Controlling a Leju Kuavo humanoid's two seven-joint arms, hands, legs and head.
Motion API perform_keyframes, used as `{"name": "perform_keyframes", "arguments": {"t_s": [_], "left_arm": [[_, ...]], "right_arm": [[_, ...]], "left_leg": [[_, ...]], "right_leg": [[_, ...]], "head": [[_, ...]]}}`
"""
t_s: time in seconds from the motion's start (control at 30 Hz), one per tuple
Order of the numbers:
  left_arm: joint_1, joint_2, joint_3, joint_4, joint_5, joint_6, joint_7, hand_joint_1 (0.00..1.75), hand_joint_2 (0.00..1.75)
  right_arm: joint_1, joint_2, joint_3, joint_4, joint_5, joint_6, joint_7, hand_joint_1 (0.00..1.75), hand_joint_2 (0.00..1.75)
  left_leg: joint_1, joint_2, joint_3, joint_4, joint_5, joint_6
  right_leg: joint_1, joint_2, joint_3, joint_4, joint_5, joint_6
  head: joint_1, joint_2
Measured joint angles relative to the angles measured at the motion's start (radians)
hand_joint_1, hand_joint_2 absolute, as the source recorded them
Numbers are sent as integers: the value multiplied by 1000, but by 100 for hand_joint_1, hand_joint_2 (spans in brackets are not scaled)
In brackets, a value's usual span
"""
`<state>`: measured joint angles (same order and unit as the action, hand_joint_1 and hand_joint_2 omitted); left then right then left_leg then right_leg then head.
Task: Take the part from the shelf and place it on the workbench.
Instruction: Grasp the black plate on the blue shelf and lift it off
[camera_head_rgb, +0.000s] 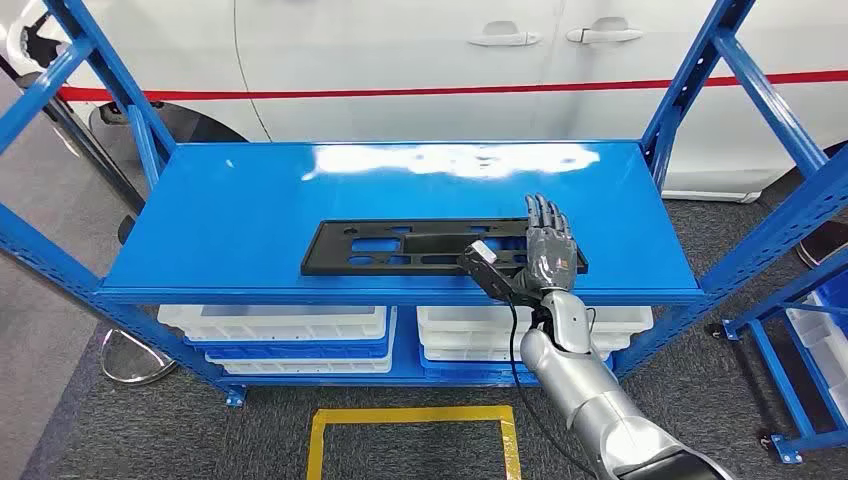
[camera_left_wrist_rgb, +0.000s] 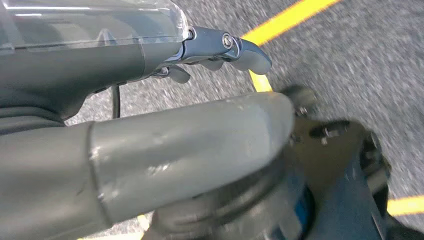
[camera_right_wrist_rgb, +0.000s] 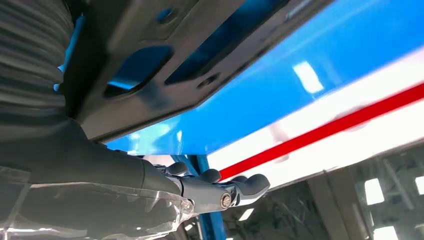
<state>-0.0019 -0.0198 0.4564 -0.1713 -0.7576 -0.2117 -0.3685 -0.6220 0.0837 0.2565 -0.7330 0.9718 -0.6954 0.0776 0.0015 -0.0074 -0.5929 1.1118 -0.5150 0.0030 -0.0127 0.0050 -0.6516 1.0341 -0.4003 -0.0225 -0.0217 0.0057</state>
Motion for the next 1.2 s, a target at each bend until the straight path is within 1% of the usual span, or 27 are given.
{"name": "perform_keyframes", "arguments": {"t_s": [0.07, 0.1, 0.13, 0.17, 0.2, 0.27, 0.3, 0.33, 0.37, 0.4, 0.43, 0.5, 0.53, 0.6, 0.63, 0.67, 0.7, 0.77, 0.8, 0.83, 0.87, 0.97, 1.0, 1.03, 1.13, 1.17, 1.2], "left_arm": [[0, 0, 0, 0, 0, 0, 0, 0, 0], [0, -1, 0, 0, 0, 0, 0, 0, 0], [0, -1, 1, 0, 0, 0, 0, 0, 0], [0, -1, 1, 0, 0, 0, 0, 0, 0], [1, -1, 1, 0, 0, 0, 0, 0, 0], [2, -1, 1, 0, 0, 1, 0, 0, 0], [1, -1, 1, 0, 0, 2, 0, 0, 0], [0, -1, 2, 0, 0, 4, -1, 0, 0], [-2, -1, 2, 0, 0, 5, -3, 0, 0], [-2, -1, 2, 0, 1, 5, -6, 0, 0], [-2, -1, 2, 0, 1, 6, -9, 0, 0], [-2, -2, 2, 0, 2, 6, -15, 0, 0], [-3, -2, 2, 0, 2, 6, -17, 0, 0], [-5, -3, 3, 0, 2, 6, -20, 0, 0], [-6, -3, 3, 0, 2, 7, -22, 0, 0], [-6, -3, 3, 0, 2, 7, -23, 0, 0], [-7, -3, 3, 0, 2, 8, -25, 0, 0], [-9, -3, 4, 0, 2, 9, -29, 0, 0], [-11, -4, 4, 0, 2, 10, -32, 0, 0], [-12, -5, 4, 0, 2, 11, -35, 0, 0], [-14, -5, 4, 0, 2, 11, -38, 0, 0], [-20, -5, 4, -1, 2, 13, -44, 0, 0], [-21, -5, 4, -2, 2, 13, -46, 0, 0], [-22, -5, 4, -2, 2, 14, -48, 0, 0], [-23, -5, 4, -2, 4, 16, -56, 0, 0], [-23, -5, 4, -2, 4, 16, -58, 0, 0], [-23, -5, 4, -2, 5, 16, -61, 0, 0]], "right_arm": [[1, 3, -7, 0, 0, -1, -1, 0, 175], [3, 5, -14, -1, 0, -1, -1, 0, 175], [5, 7, -20, -1, 0, -1, -2, 0, 175], [6, 8, -25, -1, 1, -1, -2, 38, 175], [7, 10, -29, -1, 2, -1, -3, 82, 175], [8, 12, -35, -1, 5, -1, -7, 169, 175], [7, 12, -37, -1, 6, -1, -11, 175, 175], [8, 12, -38, -1, 9, -1, -15, 175, 175], [8, 13, -39, -1, 11, -1, -20, 175, 175], [9, 14, -40, -1, 14, -1, -24, 175, 175], [10, 15, -41, -2, 16, -1, -27, 175, 175], [9, 16, -44, -3, 18, -2, -32, 175, 175], [9, 16, -46, -5, 18, -2, -33, 175, 175], [12, 15, -52, -6, 18, -2, -34, 175, 175], [15, 15, -55, -6, 19, -2, -35, 175, 175], [18, 15, -57, -6, 21, -2, -37, 175, 175], [19, 14, -59, -7, 22, -2, -40, 175, 175], [18, 13, -63, -12, 23, -2, -46, 175, 175], [16, 12, -65, -15, 24, -3, -49, 175, 175], [15, 11, -67, -19, 25, -4, -51, 175, 175], [13, 11, -69, -23, 26, -5, -53, 175, 175], [12, 11, -78, -34, 33, -7, -57, 175, 175], [11, 11, -82, -37, 34, -7, -58, 175, 175], [11, 11, -86, -41, 35, -6, -60, 175, 175], [16, 11, -96, -46, 33, -6, -72, 175, 175], [18, 10, -99, -47, 30, -6, -78, 175, 175], [20, 10, -102, -47, 26, -6, -82, 175, 175]], "left_leg": [[2, 0, -37, 68, -33, -4], [4, 0, -70, 127, -60, -7], [5, 0, -95, 166, -74, -9], [5, 0, -104, 175, -72, -10], [6, 0, -96, 148, -50, -9], [5, 1, -40, 19, 18, -4], [3, 1, -15, -38, 34, 0], [0, 2, 0, -74, 41, 4], [-3, 2, 4, -87, 41, 9], [-6, 2, 4, -88, 42, 15], [-3, 2, 9, -92, 54, 22], [1, 4, 19, -105, 72, 32], [3, 5, 23, -111, 77, 36], [1, 6, 21, -111, 78, 40], [1, 6, 20, -109, 77, 41], [1, 5, 19, -107, 76, 41], [1, 5, 19, -104, 74, 40], [1, 4, 20, -96, 67, 35], [0, 4, 19, -91, 62, 31], [-1, 3, 18, -87, 59, 26], [-2, 3, 17, -85, 56, 21], [0, 2, 20, -83, 51, 6], [1, 2, 15, -70, 40, 1], [3, 3, 1, -37, 18, -4], [7, 3, -88, 147, -68, -15], [8, 3, -111, 192, -81, -16], [8, 3, -117, 198, -71, -16]], "right_leg": [[1, 0, 0, 0, -2, -2], [2, -1, 0, 0, -3, -4], [3, -1, 1, 0, -4, -5], [3, -1, 1, 1, -6, -6], [3, -1, 1, 2, -6, -5], [4, 0, 3, 4, -8, -3], [5, 0, 4, 4, -7, 0], [5, 0, 3, 4, -7, 4], [6, 0, 3, 5, -7, 10], [6, 0, 4, 3, -7, 17], [6, 0, 5, 3, -8, 23], [5, 0, -1, 27, -28, 33], [5, 0, -18, 66, -54, 37], [2, 0, -71, 184, -117, 40], [1, 0, -95, 234, -136, 42], [1, 0, -104, 256, -137, 43], [0, -1, -96, 243, -121, 43], [0, -2, -37, 132, -65, 40], [1, -2, -7, 76, -46, 36], [3, -2, 12, 37, -38, 32], [5, -3, 21, 19, -38, 28], [8, -4, 27, 11, -38, 13], [6, -5, 31, 7, -36, 7], [4, -5, 35, 2, -35, 3], [4, -5, 36, 0, -35, -4], [5, -5, 37, 0, -36, -5], [6, -5, 37, 1, -36, -5]], "head": [[0, 0], [0, 0], [0, 0], [0, 0], [0, 0], [0, 0], [0, 0], [0, 0], [0, 0], [0, 0], [0, 0], [1, 0], [1, 0], [1, 0], [1, 0], [1, 0], [1, 0], [1, 0], [1, 0], [1, 0], [1, 0], [1, 0], [0, 0], [0, 0], [0, 0], [0, 0], [0, 0]]}}
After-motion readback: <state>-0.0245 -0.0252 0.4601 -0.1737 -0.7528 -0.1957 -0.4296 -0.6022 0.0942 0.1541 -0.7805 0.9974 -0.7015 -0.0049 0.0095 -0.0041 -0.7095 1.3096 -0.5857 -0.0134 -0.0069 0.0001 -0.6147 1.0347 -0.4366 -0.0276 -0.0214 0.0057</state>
